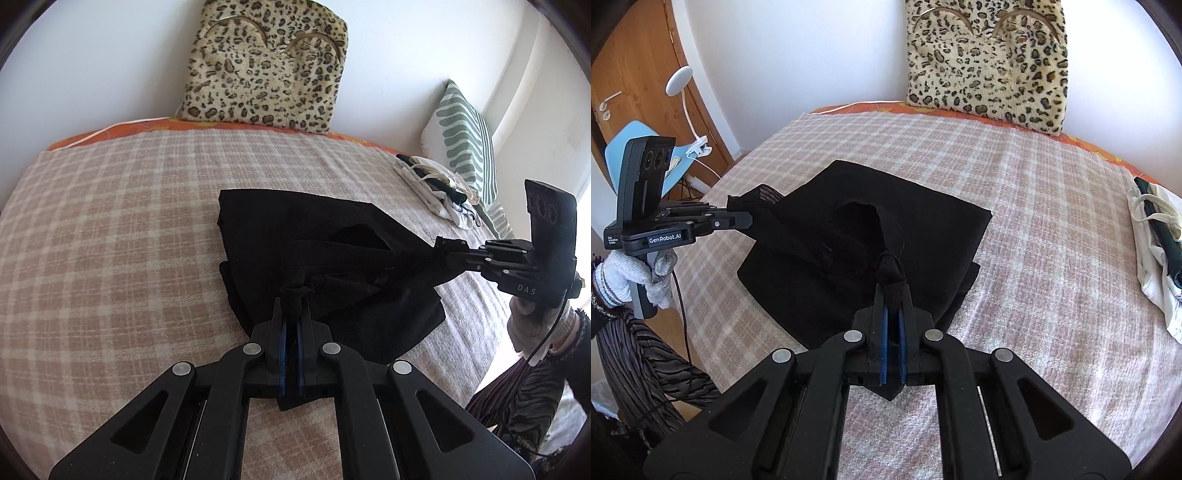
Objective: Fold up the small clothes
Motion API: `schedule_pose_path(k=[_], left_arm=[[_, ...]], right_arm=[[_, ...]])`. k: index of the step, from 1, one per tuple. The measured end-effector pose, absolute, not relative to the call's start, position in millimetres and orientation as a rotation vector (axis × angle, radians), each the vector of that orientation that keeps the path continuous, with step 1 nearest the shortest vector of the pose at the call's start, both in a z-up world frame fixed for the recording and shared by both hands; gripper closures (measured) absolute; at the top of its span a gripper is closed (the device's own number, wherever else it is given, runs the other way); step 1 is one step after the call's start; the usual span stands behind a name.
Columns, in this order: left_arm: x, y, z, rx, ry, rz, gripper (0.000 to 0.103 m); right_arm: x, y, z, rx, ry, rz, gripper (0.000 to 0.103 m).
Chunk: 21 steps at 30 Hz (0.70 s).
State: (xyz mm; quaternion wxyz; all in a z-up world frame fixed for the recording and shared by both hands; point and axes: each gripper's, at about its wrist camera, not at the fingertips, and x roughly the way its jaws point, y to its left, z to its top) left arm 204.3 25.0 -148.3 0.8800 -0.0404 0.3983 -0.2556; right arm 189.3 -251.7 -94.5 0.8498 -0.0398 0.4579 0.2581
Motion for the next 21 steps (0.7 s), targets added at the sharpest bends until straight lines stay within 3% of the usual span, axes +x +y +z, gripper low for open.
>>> schedule_pose_path(k=[8,11,13,21], left_arm=[[170,26,-160,0.149,0.899,-0.549,0.093],[159,35,-155,0.149,0.906,-0.550,0.093],[156,39,-145,0.130,0.879,-0.545,0.093],[183,10,-129,0.041,0.813,-0.576,0.093]], right_arm=[[160,-250,-98,-0.275,0.955,0.576,0.097],[147,-256,-94,-0.287,0.972,0.617,0.083],[142,-263,-88,-0.248,0.969,0.640,0.065],[163,-270,-77,-0.029,0.939,0.593,0.061]])
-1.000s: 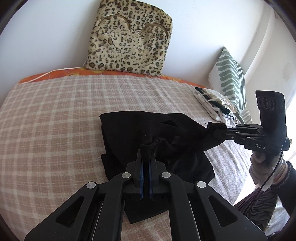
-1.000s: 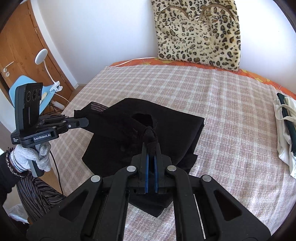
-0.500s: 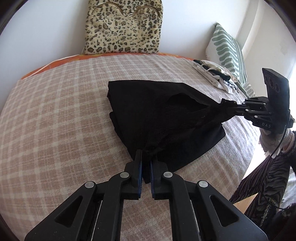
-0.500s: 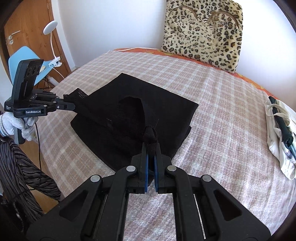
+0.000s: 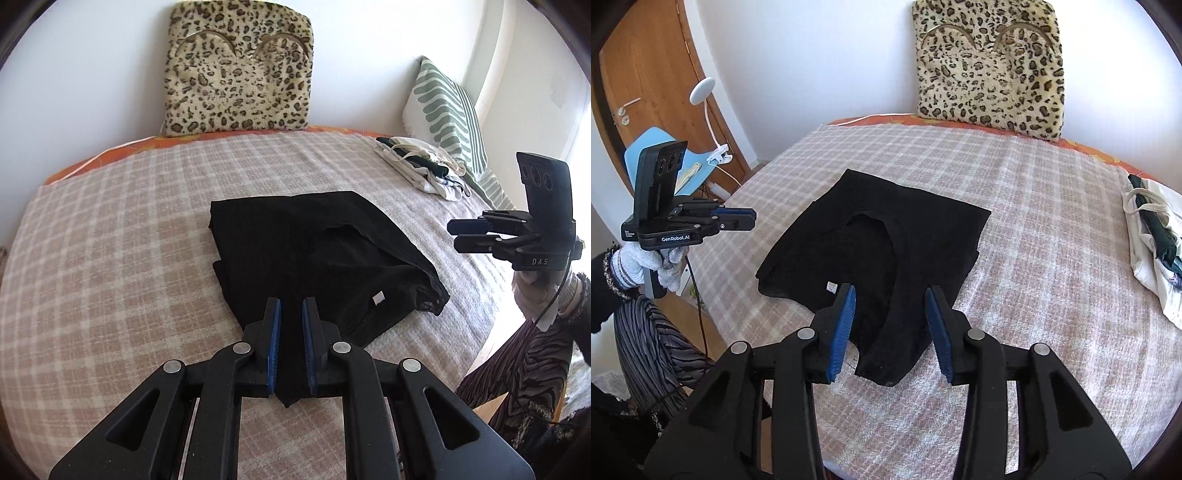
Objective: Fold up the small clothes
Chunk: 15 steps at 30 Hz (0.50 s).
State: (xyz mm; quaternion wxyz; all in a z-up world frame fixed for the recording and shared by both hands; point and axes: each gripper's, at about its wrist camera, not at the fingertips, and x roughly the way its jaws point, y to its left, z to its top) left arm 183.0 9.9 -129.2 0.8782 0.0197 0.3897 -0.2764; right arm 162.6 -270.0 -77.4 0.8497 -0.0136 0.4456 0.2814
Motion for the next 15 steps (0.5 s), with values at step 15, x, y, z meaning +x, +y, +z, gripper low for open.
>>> schedule_pose_path(k=[15], left_arm=[[185,-81,-170,0.089,0.888,-0.773,0.089]], right_arm=[[241,-264,-134,0.125,1.055,0.458,0.061]])
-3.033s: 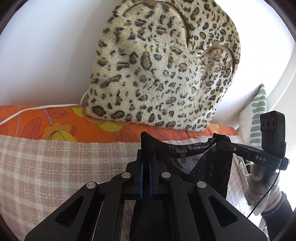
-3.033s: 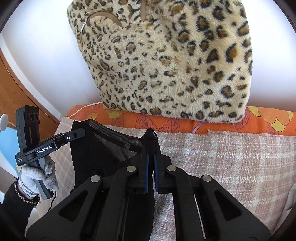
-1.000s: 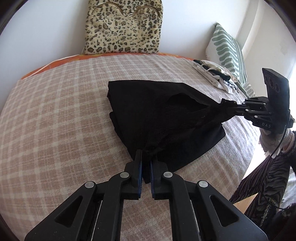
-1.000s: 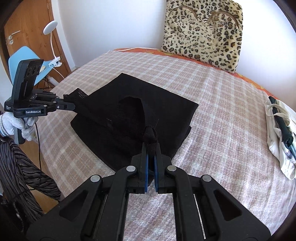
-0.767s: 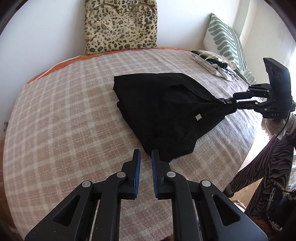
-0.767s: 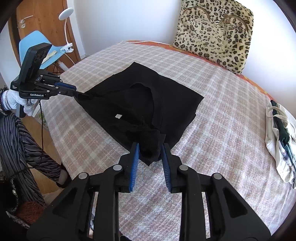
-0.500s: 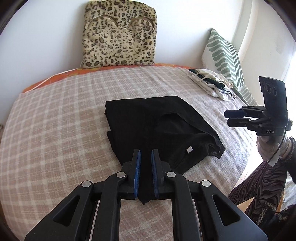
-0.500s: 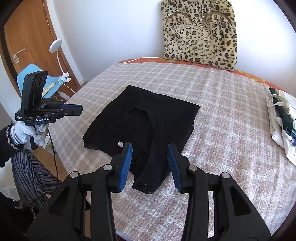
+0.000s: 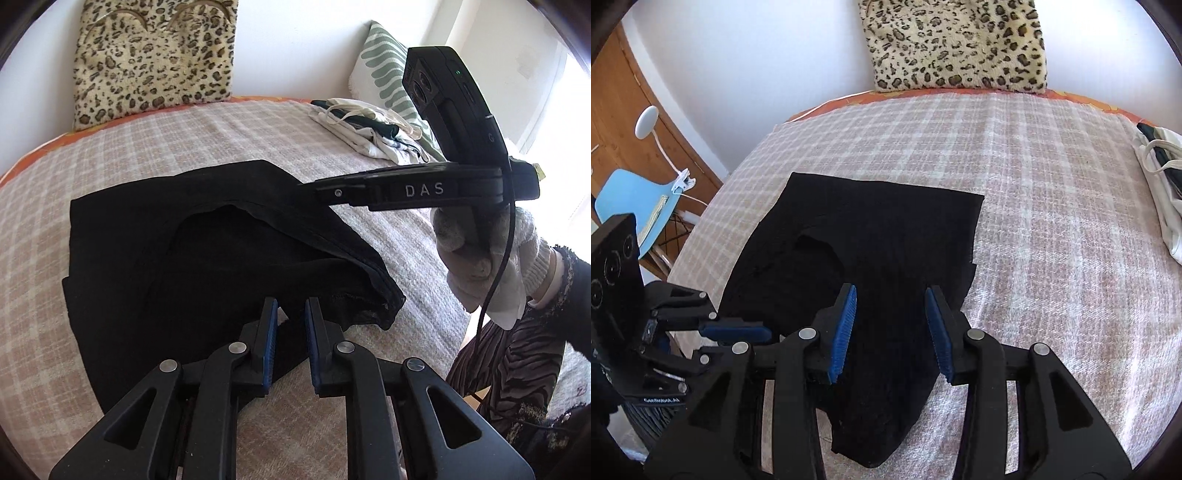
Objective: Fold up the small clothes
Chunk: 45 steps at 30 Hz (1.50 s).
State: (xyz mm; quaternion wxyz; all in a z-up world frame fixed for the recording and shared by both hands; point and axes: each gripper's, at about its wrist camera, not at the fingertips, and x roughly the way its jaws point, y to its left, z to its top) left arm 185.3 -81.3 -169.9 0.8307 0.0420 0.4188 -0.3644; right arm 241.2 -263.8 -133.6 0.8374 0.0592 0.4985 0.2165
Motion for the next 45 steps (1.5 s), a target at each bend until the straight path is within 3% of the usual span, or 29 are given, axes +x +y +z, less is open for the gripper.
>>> schedule_pose_path(k=[13,14,18,21,30,35,36,38,40,45], left_arm=[[182,-90,-181,0.105,0.919,-0.794,0.089],[181,-89,-181,0.100,0.920,-0.796,0.089],[182,-87,-182,0.095,0.923,-0.801,0.089],[179,-89,-187,0.103,0.952,-0.828,0.089],[156,-80,-189,0.101,0.980,-0.867,0.089],[169,-45,-158,-0.045,0.892,-0.820,0.089],[175,-35,-152,-0.073,0.870,-0.791,0.087],[190,-15,-143,-0.123,0.832,-0.704,0.061],[209,6,-140,-0.217,0.813,-0.646,0.049],[268,51,-162,-0.474,0.864,-0.532,0.049]], right_arm=[[345,-310,-193,0.493,1.176,0.389,0.062],[347,-308,-196,0.496,1.182,0.386,0.064],[352,-299,-203,0.474,1.188,0.375,0.094],[351,-290,-197,0.422,1.156,0.372,0.096],[359,-289,-208,0.334,1.146,0.303,0.097],[346,-296,-193,0.279,1.101,0.270,0.083],[343,-300,-189,0.292,1.089,0.276,0.077],[336,-307,-185,0.332,1.072,0.292,0.073],[331,-311,-184,0.364,1.067,0.315,0.073],[328,-314,-183,0.391,1.077,0.333,0.072]])
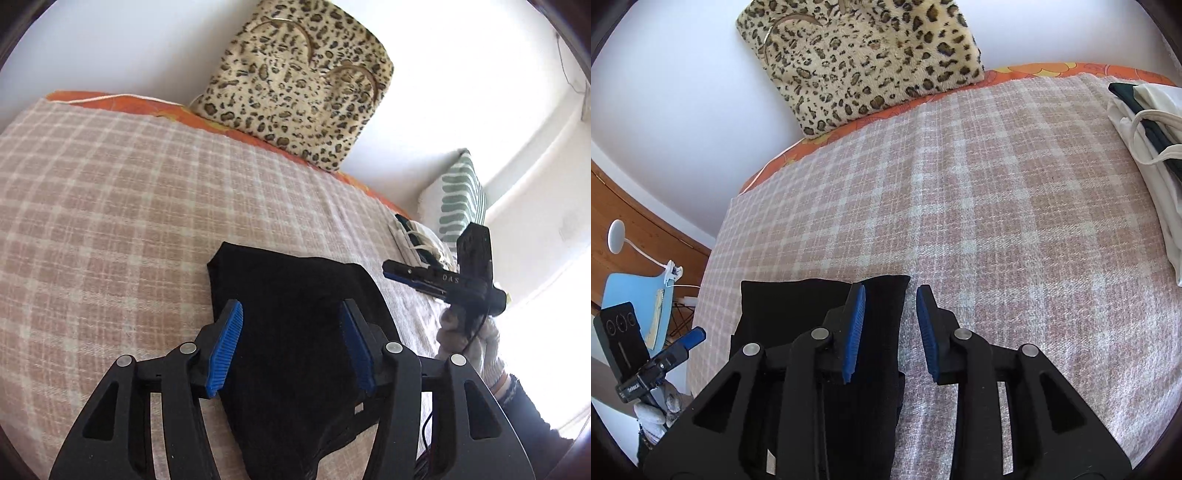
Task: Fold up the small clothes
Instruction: 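Straighten the folded black bundle's edges with both tools, then open them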
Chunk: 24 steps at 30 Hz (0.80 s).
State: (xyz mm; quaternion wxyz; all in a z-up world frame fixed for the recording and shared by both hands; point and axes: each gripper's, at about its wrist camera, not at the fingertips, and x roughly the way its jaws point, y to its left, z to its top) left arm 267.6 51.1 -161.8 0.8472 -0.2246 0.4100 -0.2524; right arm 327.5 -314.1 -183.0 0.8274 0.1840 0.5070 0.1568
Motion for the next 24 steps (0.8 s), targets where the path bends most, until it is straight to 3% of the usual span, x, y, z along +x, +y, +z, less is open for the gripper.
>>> schedule_pose_path(k=[12,16,17,24], left_arm=[[315,36,-197,-0.549,0.955,-0.460,0.055],[322,33,-204,-0.539,0.965,-0.445,0.095],[323,33,-205,-0.537,0.962,-0.435,0.098],[324,35,-202,-0.509,0.911,-0.390,0.100]], right_arm=[[327,-307,-196,0.385,1.119,0.352,0.073],[331,-308,-200,0.398,1.127,0.348,0.072],[331,-308,-201,0.404,1.125,0.348,0.072],[342,-306,-214,0.484,1.122,0.364,0.072]])
